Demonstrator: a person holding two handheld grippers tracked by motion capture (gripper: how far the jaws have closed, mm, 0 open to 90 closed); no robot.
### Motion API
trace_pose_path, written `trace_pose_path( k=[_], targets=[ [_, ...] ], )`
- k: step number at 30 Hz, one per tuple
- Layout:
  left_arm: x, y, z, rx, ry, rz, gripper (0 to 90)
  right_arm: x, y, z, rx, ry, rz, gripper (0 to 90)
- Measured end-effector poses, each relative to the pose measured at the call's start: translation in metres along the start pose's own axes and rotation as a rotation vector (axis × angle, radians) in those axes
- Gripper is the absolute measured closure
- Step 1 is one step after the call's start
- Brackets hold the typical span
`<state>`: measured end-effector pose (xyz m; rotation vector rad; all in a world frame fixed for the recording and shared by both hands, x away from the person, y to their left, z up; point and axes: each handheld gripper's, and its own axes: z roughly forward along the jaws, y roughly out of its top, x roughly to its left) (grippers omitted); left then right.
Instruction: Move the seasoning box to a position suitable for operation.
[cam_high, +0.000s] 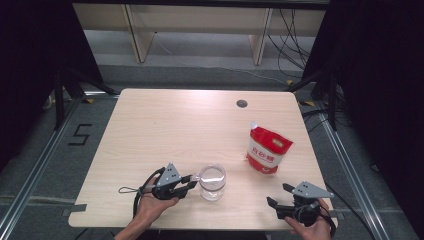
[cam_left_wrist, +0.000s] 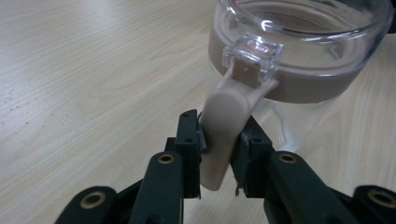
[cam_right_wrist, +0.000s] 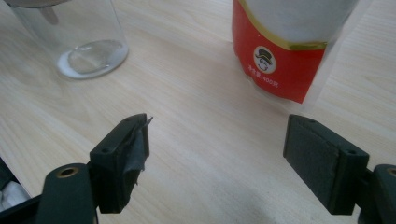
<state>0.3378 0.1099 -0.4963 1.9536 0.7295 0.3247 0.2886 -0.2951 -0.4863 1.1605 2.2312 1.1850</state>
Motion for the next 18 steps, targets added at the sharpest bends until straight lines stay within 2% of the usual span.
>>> trace_pose_path(
  k=[2, 3, 5, 6, 7, 8, 9, 11, 14, 15, 16, 18],
  targets=[
    [-0.0001, 0.0004, -0.0003, 0.007, 0.000, 0.002, 73.3, -0.0003, 0.0004, 0.0015, 0.000, -0.007, -0.011, 23.4],
    [0.0006, 0.0003, -0.0005, 0.003, 0.000, 0.010, 73.2, 0.0018, 0.0007, 0.0013, 0.003, -0.002, 0.007, 23.4],
    [0.0013, -0.0002, -0.0001, -0.002, -0.006, 0.012, 73.1, 0.0032, 0.0018, 0.0006, -0.001, 0.009, 0.005, 23.6],
    [0.0011, -0.0004, 0.0003, -0.004, -0.010, 0.004, 73.0, 0.0039, 0.0025, 0.0009, -0.012, 0.021, 0.000, 24.1],
    [0.0001, -0.0006, 0.0005, -0.003, -0.009, -0.011, 72.9, 0.0065, 0.0031, 0.0007, -0.013, 0.027, 0.016, 24.6],
    [0.0006, -0.0002, 0.0007, -0.002, -0.009, 0.008, 72.9, 0.0061, 0.0043, 0.0015, -0.020, 0.033, 0.004, 24.6],
    [-0.0014, -0.0006, 0.0015, -0.006, -0.009, -0.012, 72.9, 0.0082, 0.0049, 0.0016, -0.016, 0.036, 0.014, 24.6],
    [-0.0003, -0.0001, 0.0019, -0.006, -0.019, 0.021, 72.8, 0.0079, 0.0065, 0.0031, -0.031, 0.051, 0.002, 24.6],
    [-0.0002, -0.0013, 0.0022, -0.010, -0.028, -0.019, 72.0, 0.0085, 0.0068, 0.0029, -0.025, 0.043, -0.017, 24.5],
    [0.0015, -0.0015, 0.0024, -0.016, -0.036, -0.016, 71.7, 0.0088, 0.0069, 0.0031, -0.030, 0.049, -0.013, 24.5],
    [0.0017, -0.0019, 0.0030, -0.019, -0.043, -0.035, 71.3, 0.0090, 0.0069, 0.0031, -0.030, 0.049, -0.012, 24.5],
    [0.0032, -0.0012, 0.0026, -0.010, -0.054, -0.046, 70.4, 0.0087, 0.0066, 0.0035, -0.025, 0.044, -0.016, 24.5]
  ],
)
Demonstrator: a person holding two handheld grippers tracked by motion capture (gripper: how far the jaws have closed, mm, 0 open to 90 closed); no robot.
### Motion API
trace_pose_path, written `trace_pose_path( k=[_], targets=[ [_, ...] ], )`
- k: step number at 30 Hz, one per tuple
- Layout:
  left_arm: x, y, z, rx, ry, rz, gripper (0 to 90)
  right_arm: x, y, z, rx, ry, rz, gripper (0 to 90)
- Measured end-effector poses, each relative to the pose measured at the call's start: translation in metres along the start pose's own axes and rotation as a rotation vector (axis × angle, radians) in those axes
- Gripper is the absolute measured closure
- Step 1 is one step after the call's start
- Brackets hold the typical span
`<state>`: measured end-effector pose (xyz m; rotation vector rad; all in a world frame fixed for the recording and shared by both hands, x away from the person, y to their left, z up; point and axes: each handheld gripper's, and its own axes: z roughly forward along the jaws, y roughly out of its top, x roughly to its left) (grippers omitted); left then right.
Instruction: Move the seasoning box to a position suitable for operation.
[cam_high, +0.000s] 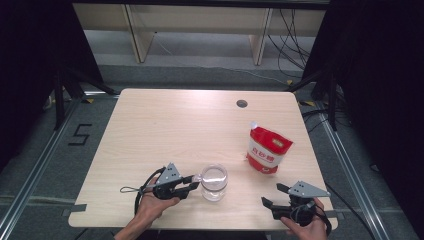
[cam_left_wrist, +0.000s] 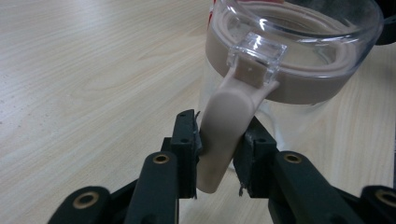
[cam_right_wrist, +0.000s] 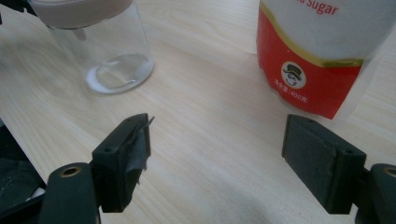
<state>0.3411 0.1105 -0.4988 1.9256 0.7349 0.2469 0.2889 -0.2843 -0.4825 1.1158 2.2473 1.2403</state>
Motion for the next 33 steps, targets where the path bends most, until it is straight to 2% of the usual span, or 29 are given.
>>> trace_pose_path(
  k=[2, 4, 5, 6, 8, 10, 11, 12, 14, 15, 16, 17, 19, 20, 22, 23, 24, 25, 26, 27, 28, 29, 30, 32, 33],
  targets=[
    [0.000, 0.000, -0.001, 0.014, 0.004, -0.009, 64.2, 0.001, 0.000, 0.000, 0.004, 0.002, 0.020, 24.3],
    [0.001, 0.000, -0.003, 0.017, 0.002, 0.005, 61.6, 0.000, -0.001, 0.000, 0.001, -0.001, 0.015, 24.3],
    [0.002, 0.001, -0.004, 0.029, -0.007, 0.015, 59.8, 0.002, -0.001, -0.001, 0.007, 0.001, 0.036, 24.3],
    [0.001, 0.002, -0.005, 0.032, -0.007, 0.002, 58.0, 0.002, -0.001, 0.000, 0.005, -0.004, 0.031, 24.3],
    [0.001, 0.006, -0.010, 0.032, 0.010, 0.026, 56.0, 0.002, -0.001, -0.001, 0.017, 0.006, 0.034, 24.3],
    [0.001, 0.008, -0.015, 0.025, 0.009, 0.027, 54.1, 0.002, -0.001, 0.000, 0.016, 0.011, 0.037, 24.3],
    [0.003, 0.009, -0.018, 0.031, 0.004, 0.049, 53.2, 0.002, -0.001, 0.000, 0.014, 0.012, 0.036, 24.3],
    [0.002, 0.009, -0.019, 0.024, 0.003, 0.037, 53.2, 0.000, -0.001, 0.001, 0.010, 0.010, 0.013, 24.2],
    [0.000, 0.010, -0.025, 0.026, 0.008, 0.029, 52.8, 0.001, -0.001, 0.001, 0.010, 0.013, 0.019, 24.2],
    [0.000, 0.011, -0.027, 0.022, 0.005, 0.031, 52.9, 0.001, -0.001, 0.003, 0.001, 0.010, 0.007, 24.2],
    [0.000, 0.013, -0.030, 0.017, -0.004, 0.045, 53.1, 0.001, 0.000, 0.002, 0.009, 0.012, 0.011, 24.2],
    [-0.002, 0.014, -0.031, 0.010, -0.005, 0.029, 53.9, 0.001, 0.000, 0.002, 0.002, 0.014, 0.011, 24.2],
    [-0.005, 0.018, -0.034, -0.006, -0.023, 0.031, 55.7, 0.002, 0.001, 0.002, -0.007, 0.012, 0.019, 24.2],
    [-0.006, 0.020, -0.036, -0.007, -0.025, 0.040, 56.3, 0.005, 0.001, 0.001, -0.004, 0.015, 0.050, 24.1],
    [-0.008, 0.022, -0.038, -0.012, -0.032, 0.039, 58.0, 0.004, 0.002, 0.002, -0.011, 0.022, 0.026, 24.1],
    [-0.006, 0.023, -0.039, -0.014, -0.040, 0.059, 60.3, 0.006, 0.003, 0.002, -0.008, 0.027, 0.039, 24.1],
    [-0.007, 0.025, -0.040, -0.019, -0.043, 0.052, 61.6, 0.005, 0.004, 0.002, -0.016, 0.028, 0.029, 24.1],
    [-0.008, 0.025, -0.040, -0.028, -0.046, 0.036, 63.7, 0.010, 0.005, 0.003, -0.020, 0.035, 0.055, 24.1],
    [-0.008, 0.027, -0.041, -0.034, -0.055, 0.026, 64.6, 0.009, 0.005, 0.004, -0.018, 0.033, 0.029, 24.2],
    [-0.009, 0.028, -0.042, -0.037, -0.044, 0.026, 66.7, 0.012, 0.006, 0.004, -0.006, 0.032, 0.034, 24.4],
    [-0.009, 0.029, -0.042, -0.043, -0.053, 0.029, 68.2, 0.012, 0.006, 0.004, 0.006, 0.032, 0.033, 24.6],
    [-0.010, 0.031, -0.043, -0.036, -0.046, 0.034, 69.5, 0.010, 0.005, 0.006, 0.001, 0.025, -0.007, 24.6],
    [-0.011, 0.033, -0.043, -0.051, -0.049, 0.046, 70.7, 0.009, 0.004, 0.006, 0.004, 0.020, -0.009, 24.6],
    [-0.012, 0.036, -0.043, -0.057, -0.061, 0.047, 74.2, 0.008, 0.002, 0.005, 0.006, 0.023, 0.024, 24.3],
    [-0.013, 0.037, -0.044, -0.053, -0.054, 0.057, 75.3, 0.006, 0.002, 0.005, 0.000, 0.021, 0.012, 24.3]
  ],
)
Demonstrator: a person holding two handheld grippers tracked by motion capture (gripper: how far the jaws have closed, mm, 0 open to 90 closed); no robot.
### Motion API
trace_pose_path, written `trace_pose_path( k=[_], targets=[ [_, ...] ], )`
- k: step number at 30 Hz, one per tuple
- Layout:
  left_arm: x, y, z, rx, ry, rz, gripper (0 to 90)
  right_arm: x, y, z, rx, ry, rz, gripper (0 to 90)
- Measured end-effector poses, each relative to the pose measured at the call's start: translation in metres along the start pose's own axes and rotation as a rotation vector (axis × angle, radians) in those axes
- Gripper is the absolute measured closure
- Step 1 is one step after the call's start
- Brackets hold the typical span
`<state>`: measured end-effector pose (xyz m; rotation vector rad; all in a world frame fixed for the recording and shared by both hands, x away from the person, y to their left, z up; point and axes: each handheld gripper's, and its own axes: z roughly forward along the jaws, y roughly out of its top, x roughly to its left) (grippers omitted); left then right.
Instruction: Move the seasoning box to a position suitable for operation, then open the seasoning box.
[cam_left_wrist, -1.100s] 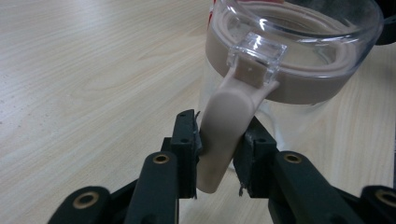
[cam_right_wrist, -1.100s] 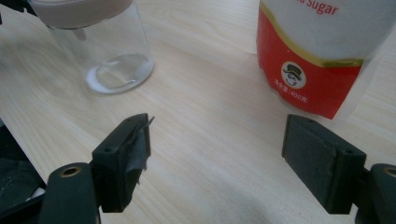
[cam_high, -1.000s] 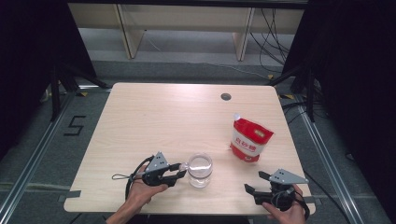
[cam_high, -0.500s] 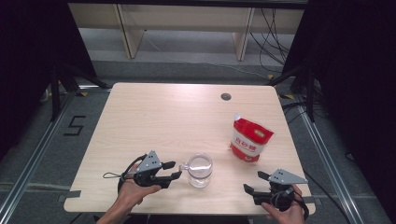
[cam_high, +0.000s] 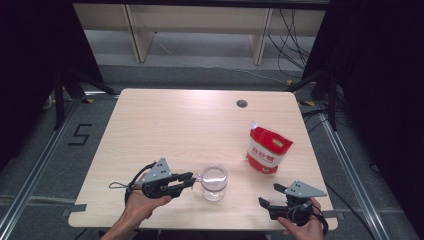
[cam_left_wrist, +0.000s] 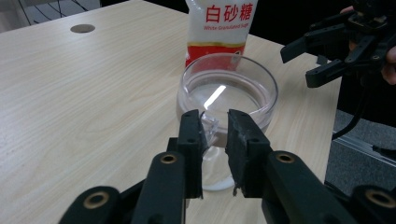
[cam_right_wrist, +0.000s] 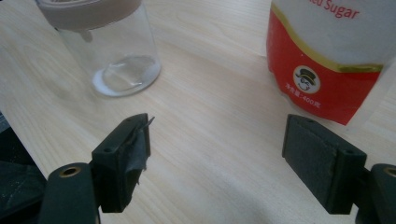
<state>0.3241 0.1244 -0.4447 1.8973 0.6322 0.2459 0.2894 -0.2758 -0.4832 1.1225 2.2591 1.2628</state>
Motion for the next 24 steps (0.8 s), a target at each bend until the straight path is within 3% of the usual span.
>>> trace_pose_path(
  k=[1, 3, 5, 7, 8, 9, 10, 12, 14, 16, 17, 18, 21, 22, 23, 24],
  targets=[
    [0.000, 0.001, 0.000, -0.007, 0.006, 0.022, 77.1, 0.002, 0.000, -0.001, 0.010, 0.003, 0.030, 24.2],
    [-0.002, 0.002, 0.001, -0.011, 0.014, 0.023, 80.8, 0.001, 0.000, 0.000, 0.007, 0.001, 0.026, 24.1],
    [-0.001, 0.003, 0.003, -0.014, 0.010, 0.037, 83.0, 0.000, 0.000, -0.001, 0.012, -0.004, -0.003, 24.1],
    [-0.002, 0.004, 0.004, -0.013, 0.019, 0.019, 84.9, 0.003, 0.000, 0.000, 0.003, -0.004, 0.015, 24.1],
    [-0.001, 0.005, 0.004, -0.012, 0.012, 0.035, 85.8, 0.000, 0.001, -0.001, 0.000, -0.016, -0.023, 24.1],
    [0.000, 0.007, 0.006, -0.015, 0.011, 0.048, 86.3, 0.000, 0.001, -0.001, 0.000, -0.016, -0.023, 24.1],
    [0.000, 0.008, 0.006, -0.013, 0.012, 0.052, 87.2, 0.003, 0.000, -0.001, 0.019, -0.003, 0.025, 24.1],
    [0.000, 0.010, 0.009, -0.020, 0.012, 0.022, 88.5, 0.000, 0.001, 0.000, 0.008, -0.003, -0.007, 24.1],
    [0.003, 0.012, 0.010, -0.017, 0.013, 0.041, 89.0, 0.002, 0.001, 0.000, 0.015, -0.001, 0.017, 24.0],
    [0.003, 0.012, 0.011, -0.022, 0.020, 0.022, 89.2, 0.002, 0.001, 0.000, 0.013, 0.004, 0.018, 24.0],
    [0.004, 0.014, 0.011, -0.021, 0.022, 0.031, 89.2, 0.002, 0.001, 0.001, 0.012, 0.009, 0.027, 24.0],
    [0.005, 0.014, 0.012, -0.023, 0.018, 0.038, 89.3, 0.000, 0.001, 0.002, 0.000, -0.002, -0.006, 24.1],
    [0.003, 0.016, 0.016, -0.022, 0.020, 0.026, 89.3, 0.000, 0.002, 0.002, 0.001, -0.004, -0.009, 24.1],
    [0.004, 0.016, 0.017, -0.020, 0.015, 0.047, 89.3, 0.002, 0.002, 0.002, 0.010, 0.004, 0.014, 24.1],
    [0.002, 0.016, 0.018, -0.011, 0.023, 0.032, 89.3, 0.001, 0.002, 0.002, 0.002, -0.003, -0.003, 24.1],
    [0.003, 0.016, 0.019, -0.013, 0.023, 0.042, 89.3, 0.002, 0.003, 0.001, 0.010, -0.003, -0.003, 24.1]
  ],
)
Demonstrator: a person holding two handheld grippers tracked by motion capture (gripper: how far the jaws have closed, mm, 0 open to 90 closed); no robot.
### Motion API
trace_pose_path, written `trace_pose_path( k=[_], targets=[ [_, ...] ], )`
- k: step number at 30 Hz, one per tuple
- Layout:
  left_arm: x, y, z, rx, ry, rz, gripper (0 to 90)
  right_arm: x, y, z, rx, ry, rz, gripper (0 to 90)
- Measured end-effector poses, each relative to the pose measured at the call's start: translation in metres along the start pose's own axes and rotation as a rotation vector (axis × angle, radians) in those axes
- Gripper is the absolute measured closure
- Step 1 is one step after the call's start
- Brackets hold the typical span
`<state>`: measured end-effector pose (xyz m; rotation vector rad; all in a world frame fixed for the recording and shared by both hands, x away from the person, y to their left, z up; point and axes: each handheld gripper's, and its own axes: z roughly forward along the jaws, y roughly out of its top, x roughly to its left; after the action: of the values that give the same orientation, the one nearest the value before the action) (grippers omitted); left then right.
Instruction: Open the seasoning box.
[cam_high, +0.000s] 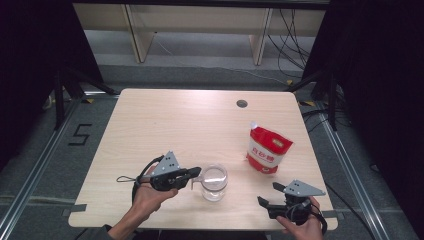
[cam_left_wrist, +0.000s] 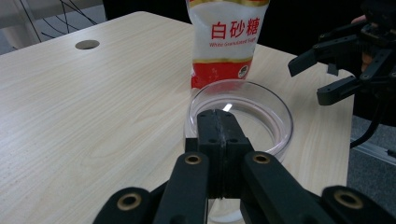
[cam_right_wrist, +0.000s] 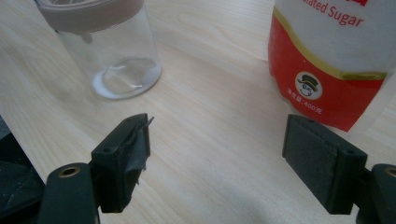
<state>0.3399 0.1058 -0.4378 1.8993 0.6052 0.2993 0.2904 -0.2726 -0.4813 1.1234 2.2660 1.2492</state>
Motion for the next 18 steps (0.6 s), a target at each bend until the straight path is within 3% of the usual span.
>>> trace_pose_path(
  k=[2, 3, 5, 6, 8, 11, 13, 14, 15, 16, 17, 18],
  targets=[
    [-0.0015, -0.0002, 0.0004, 0.004, 0.012, -0.010, 89.3, -0.0003, 0.0009, 0.0017, -0.008, 0.013, -0.019, 24.1],
    [-0.0006, -0.0002, -0.0002, 0.005, 0.013, 0.012, 89.3, 0.0029, 0.0008, 0.0011, -0.003, 0.005, 0.012, 24.4],
    [-0.0004, -0.0006, -0.0022, 0.009, 0.016, 0.023, 89.2, 0.0028, 0.0021, 0.0025, -0.009, 0.021, -0.025, 26.2],
    [-0.0017, -0.0013, -0.0026, 0.003, 0.015, -0.001, 89.2, 0.0034, 0.0025, 0.0027, -0.007, 0.025, -0.029, 26.7],
    [-0.0020, -0.0021, -0.0047, 0.011, 0.021, 0.014, 89.3, 0.0062, 0.0029, 0.0019, 0.006, 0.019, -0.012, 26.7],
    [-0.0007, -0.0051, -0.0021, 0.017, 0.011, 0.031, 89.3, 0.0029, 0.0037, 0.0034, -0.014, 0.009, -0.054, 27.2],
    [-0.0001, -0.0069, -0.0010, 0.027, 0.017, 0.023, 89.2, 0.0031, 0.0041, 0.0038, -0.013, 0.017, -0.049, 27.2],
    [0.0000, -0.0081, -0.0004, 0.031, 0.021, 0.014, 89.2, 0.0060, 0.0038, 0.0030, -0.004, 0.016, -0.013, 27.2],
    [0.0026, -0.0087, -0.0002, 0.022, 0.010, 0.030, 89.2, 0.0065, 0.0038, 0.0027, 0.004, 0.016, -0.010, 27.2],
    [0.0016, -0.0094, -0.0001, 0.020, 0.011, 0.000, 89.3, 0.0065, 0.0038, 0.0030, 0.002, 0.017, -0.016, 27.6],
    [0.0020, -0.0092, -0.0005, 0.020, 0.017, 0.015, 89.3, 0.0072, 0.0039, 0.0023, 0.011, 0.017, -0.008, 28.2],
    [0.0025, -0.0094, -0.0005, 0.019, 0.017, 0.025, 89.3, 0.0041, 0.0045, 0.0037, -0.007, 0.017, -0.054, 28.9]
  ],
)
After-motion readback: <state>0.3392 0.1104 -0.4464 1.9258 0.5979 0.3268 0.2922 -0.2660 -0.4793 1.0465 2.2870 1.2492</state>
